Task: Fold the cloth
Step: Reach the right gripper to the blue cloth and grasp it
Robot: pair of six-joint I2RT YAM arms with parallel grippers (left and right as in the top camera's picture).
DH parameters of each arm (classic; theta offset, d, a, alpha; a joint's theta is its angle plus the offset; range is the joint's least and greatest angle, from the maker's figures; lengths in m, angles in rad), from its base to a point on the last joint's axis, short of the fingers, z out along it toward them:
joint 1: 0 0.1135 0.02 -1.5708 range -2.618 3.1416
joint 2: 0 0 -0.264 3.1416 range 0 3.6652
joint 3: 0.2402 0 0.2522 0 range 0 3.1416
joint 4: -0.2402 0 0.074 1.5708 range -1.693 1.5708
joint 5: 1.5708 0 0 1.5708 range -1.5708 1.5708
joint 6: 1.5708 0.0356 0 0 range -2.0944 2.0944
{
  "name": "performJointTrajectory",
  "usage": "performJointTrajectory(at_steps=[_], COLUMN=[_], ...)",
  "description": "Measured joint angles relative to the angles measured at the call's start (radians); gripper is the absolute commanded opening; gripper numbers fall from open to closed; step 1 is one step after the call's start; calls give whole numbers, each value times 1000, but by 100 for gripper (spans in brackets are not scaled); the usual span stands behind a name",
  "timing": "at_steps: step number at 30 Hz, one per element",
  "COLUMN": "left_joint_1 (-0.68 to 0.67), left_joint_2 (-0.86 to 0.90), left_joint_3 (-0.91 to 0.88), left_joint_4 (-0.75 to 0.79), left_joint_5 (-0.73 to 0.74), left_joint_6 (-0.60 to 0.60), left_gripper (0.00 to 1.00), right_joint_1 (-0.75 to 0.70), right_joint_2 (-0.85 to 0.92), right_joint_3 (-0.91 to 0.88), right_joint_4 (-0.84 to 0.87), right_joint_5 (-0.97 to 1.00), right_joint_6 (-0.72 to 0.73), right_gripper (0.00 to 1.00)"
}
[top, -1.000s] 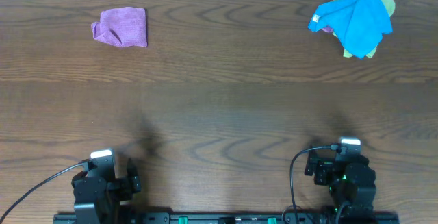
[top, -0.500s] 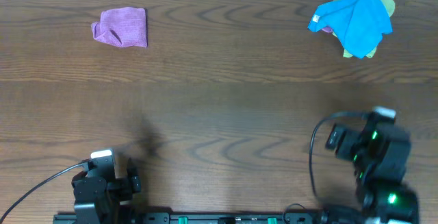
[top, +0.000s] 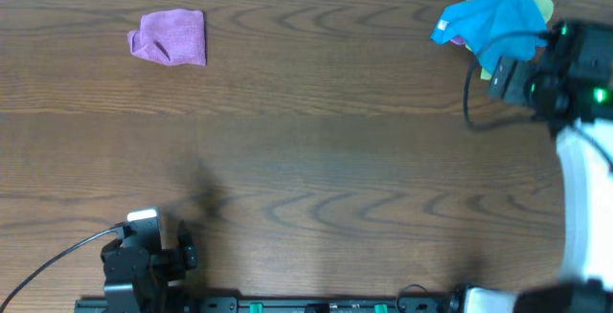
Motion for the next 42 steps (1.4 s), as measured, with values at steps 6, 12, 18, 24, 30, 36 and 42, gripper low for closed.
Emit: performJointTrajectory(at_steps=[6, 12, 18, 24, 30, 36, 42], left_joint_1=[0, 0, 0, 0, 0, 0, 0], left_joint_2=[0, 0, 0, 0, 0, 0, 0], left_joint_3=[0, 0, 0, 0, 0, 0, 0], left_joint_4=[1, 1, 0, 1, 1, 1, 1], left_joint_5=[0, 0, 0, 0, 0, 0, 0], left_joint_6=[0, 0, 0, 0, 0, 0, 0], left_gripper=[95, 95, 95, 95, 95, 95, 95], right_joint_1=[0, -9, -32, -59, -64, -64, -64], right_joint_2=[162, 257, 416, 539, 601, 642, 673], right_joint_3=[97, 101, 108, 108, 108, 108, 108], right_joint_4=[182, 372, 504, 606, 685, 740, 786], right_joint_5=[20, 28, -5, -37, -66, -89, -107], right_joint_6=[-12, -34, -40, -40, -40, -39, -35], right_gripper=[99, 99, 99, 99, 97, 96, 94])
